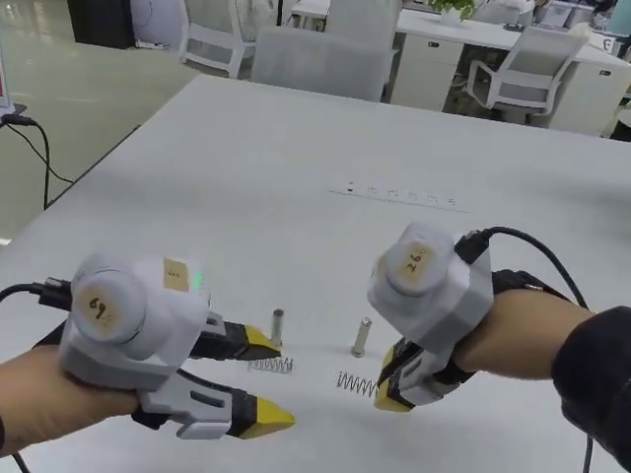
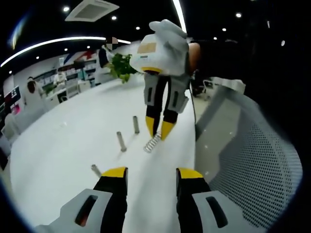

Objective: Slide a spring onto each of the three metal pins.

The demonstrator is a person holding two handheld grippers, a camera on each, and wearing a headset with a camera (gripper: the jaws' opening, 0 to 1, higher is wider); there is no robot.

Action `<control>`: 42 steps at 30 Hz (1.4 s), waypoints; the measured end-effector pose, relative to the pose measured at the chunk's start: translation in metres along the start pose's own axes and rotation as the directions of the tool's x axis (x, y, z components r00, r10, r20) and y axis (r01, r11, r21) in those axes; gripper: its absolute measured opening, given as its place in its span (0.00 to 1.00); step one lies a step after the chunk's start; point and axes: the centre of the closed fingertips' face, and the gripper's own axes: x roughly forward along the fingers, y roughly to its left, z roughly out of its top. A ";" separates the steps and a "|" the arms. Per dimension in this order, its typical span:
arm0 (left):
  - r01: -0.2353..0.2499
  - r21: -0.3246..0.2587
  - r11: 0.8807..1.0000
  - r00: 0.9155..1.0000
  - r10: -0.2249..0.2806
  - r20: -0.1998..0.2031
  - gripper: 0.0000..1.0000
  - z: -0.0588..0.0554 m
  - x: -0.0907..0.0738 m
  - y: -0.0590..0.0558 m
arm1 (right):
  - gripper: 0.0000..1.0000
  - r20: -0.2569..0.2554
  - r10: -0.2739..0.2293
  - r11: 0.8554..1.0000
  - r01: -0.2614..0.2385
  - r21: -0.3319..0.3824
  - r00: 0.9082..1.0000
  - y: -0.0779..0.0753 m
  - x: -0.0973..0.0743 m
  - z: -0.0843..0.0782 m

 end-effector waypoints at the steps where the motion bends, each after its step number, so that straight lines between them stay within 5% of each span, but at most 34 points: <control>1: 0.001 0.004 1.000 1.000 -0.001 0.000 0.33 0.002 0.000 0.002 | 0.07 0.003 -0.001 1.000 0.001 -0.003 1.000 0.001 -0.002 0.002; 11: 0.007 0.014 1.000 0.999 -0.008 0.052 0.33 0.028 0.010 0.005 | 0.07 0.043 -0.002 1.000 0.003 -0.030 0.999 0.008 -0.021 0.020; 18: 0.028 -0.002 1.000 0.998 -0.028 0.053 0.32 0.020 0.018 -0.007 | 0.07 0.051 0.033 0.999 -0.031 -0.044 0.998 0.019 -0.019 0.022; 42: 0.048 -0.002 0.999 0.997 -0.048 0.058 0.21 0.015 0.023 -0.012 | 0.07 0.066 0.058 0.987 -0.048 -0.150 0.996 0.028 -0.019 0.036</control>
